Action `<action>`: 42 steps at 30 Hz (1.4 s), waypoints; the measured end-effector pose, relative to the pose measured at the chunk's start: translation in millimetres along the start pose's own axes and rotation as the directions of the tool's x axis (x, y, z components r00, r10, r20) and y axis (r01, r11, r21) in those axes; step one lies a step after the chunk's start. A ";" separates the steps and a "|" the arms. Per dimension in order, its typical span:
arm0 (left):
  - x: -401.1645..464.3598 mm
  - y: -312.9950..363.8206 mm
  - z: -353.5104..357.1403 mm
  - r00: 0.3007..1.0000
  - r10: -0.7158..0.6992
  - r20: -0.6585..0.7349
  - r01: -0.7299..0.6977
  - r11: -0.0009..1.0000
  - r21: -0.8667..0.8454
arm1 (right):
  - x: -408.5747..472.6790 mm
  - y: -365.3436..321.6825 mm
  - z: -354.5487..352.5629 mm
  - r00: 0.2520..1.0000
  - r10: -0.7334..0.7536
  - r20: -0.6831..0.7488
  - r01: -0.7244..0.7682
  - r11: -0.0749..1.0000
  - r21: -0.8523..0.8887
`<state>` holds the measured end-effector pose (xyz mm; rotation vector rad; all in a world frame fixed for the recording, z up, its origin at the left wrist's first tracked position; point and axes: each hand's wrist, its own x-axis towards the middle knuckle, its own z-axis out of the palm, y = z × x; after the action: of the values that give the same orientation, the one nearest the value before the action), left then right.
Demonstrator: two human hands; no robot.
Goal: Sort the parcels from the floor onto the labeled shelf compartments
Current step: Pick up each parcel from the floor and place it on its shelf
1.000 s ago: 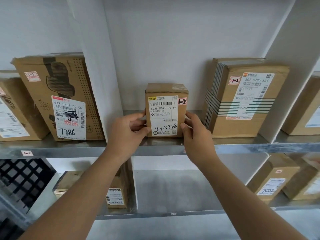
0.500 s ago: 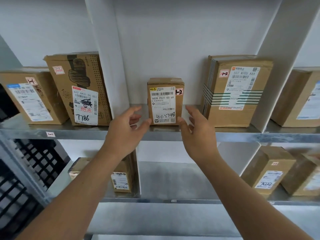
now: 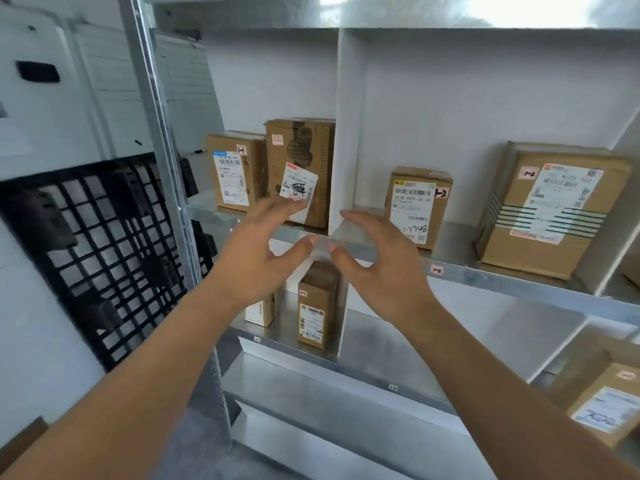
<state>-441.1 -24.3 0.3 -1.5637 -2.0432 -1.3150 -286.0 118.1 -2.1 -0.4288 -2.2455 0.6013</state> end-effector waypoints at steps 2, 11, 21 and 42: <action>-12.6 -11.2 -28.0 1.000 -0.003 -0.001 0.003 0.999 0.033 | 2.2 -20.7 15.9 0.999 -0.038 0.034 0.036 0.998 0.058; -87.8 -95.5 -160.9 0.993 -0.120 0.001 0.118 0.975 0.190 | 12.4 -133.9 140.3 0.981 -0.142 0.131 0.107 0.964 0.244; -193.8 -204.2 -297.6 0.904 -0.413 -0.108 0.426 0.856 0.294 | 2.7 -243.8 315.9 0.916 -0.259 0.306 0.122 0.907 0.402; -316.7 -502.5 -368.5 0.224 -0.932 -0.284 0.964 0.169 0.208 | 56.6 -278.0 741.6 0.458 -0.476 0.751 -0.089 0.816 0.571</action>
<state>-866.1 -518.0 -252.9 0.2226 -3.0753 -1.0641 -908.5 -299.0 -264.6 0.6384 -2.8055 1.5544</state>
